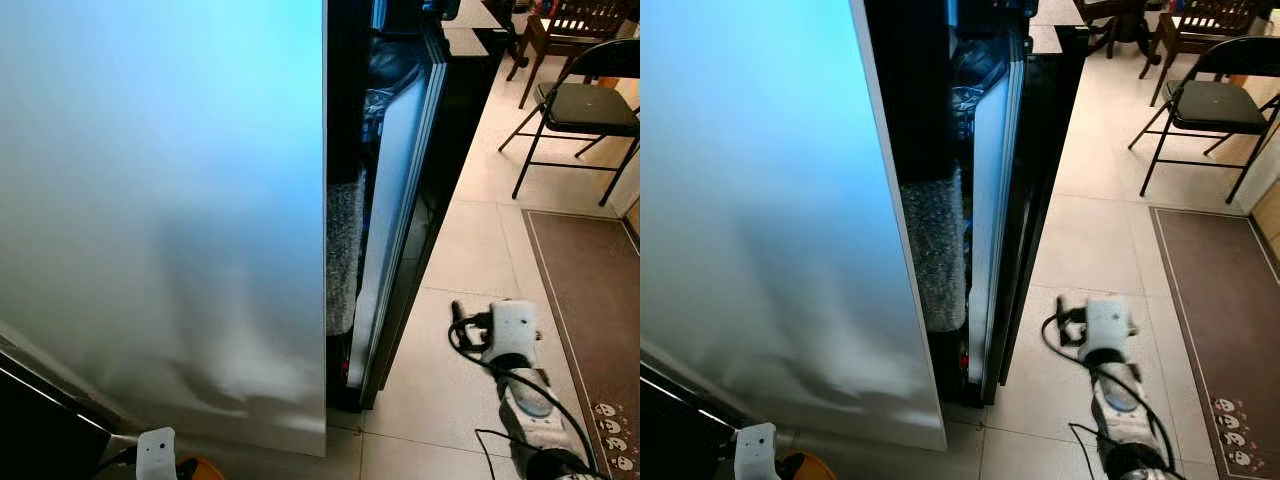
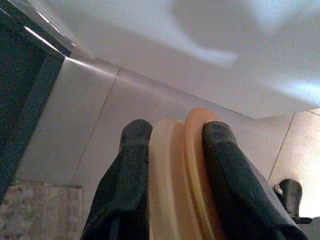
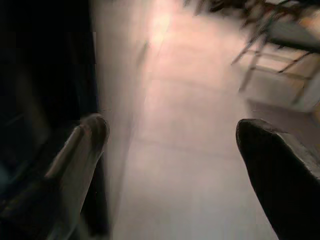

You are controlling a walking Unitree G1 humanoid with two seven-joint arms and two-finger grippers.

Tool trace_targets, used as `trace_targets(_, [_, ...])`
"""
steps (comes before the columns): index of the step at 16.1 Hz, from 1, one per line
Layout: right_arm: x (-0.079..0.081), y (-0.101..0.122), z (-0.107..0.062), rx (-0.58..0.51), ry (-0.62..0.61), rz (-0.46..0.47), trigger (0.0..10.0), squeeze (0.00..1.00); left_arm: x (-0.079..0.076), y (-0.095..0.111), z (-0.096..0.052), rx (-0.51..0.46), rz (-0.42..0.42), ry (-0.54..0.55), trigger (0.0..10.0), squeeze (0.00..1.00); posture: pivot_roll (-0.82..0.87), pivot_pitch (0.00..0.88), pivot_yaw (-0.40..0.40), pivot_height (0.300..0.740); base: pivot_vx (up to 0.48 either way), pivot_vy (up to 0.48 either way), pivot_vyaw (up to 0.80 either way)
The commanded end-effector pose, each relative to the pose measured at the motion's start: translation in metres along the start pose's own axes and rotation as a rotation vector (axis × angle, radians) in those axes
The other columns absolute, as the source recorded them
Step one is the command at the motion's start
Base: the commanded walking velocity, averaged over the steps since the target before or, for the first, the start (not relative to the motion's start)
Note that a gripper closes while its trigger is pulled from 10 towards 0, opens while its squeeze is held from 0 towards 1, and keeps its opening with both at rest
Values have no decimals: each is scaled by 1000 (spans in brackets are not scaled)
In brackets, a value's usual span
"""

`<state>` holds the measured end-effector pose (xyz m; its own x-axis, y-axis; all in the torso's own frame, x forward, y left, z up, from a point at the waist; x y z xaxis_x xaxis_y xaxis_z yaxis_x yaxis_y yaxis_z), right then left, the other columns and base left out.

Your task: Restocking fridge

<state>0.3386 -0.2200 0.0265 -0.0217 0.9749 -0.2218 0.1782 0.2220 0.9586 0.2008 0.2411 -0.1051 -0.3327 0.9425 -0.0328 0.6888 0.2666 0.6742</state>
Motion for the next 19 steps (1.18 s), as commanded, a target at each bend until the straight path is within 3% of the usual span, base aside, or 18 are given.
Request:
trace_targets(1, [15, -4, -1, 22, 78, 8, 10000, 0, -3, -55, -13, 196, 25, -22, 10000, 0, -55, 70, -14, 740, 0, 0, 0])
trace_targets(13, [16, -4, -2, 27, 93, 15, 10000, 0, -3, -55, -13, 196, 27, -22, 10000, 0, -55, 70, -14, 740, 0, 0, 0])
trace_targets(15, [93, 28, 10, -15, 539, -21, 10000, 0, -4, -53, -12, 191, 29, -22, 10000, 0, -46, 97, -14, 740, 0, 0, 0])
trace_targets(19, [102, 25, 6, -6, 579, -13, 10000, 0, -4, -53, -12, 192, 35, -24, 10000, 0, -48, 100, -11, 740, 0, 0, 0])
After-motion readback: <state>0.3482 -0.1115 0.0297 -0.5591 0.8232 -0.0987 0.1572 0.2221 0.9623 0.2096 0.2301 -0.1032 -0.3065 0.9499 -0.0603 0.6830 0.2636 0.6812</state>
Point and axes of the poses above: a point about 5 cm out from each wrist's last joint towards the gripper, its own z axis pointing out of the wrist towards the gripper, its own y axis along the axis of the wrist's last joint, x = y × z, the point moved 4 cm from there along z, pointing out of the wrist towards the gripper, and after that the axes turned 7 degrees about -z, right-handed, at the moved point
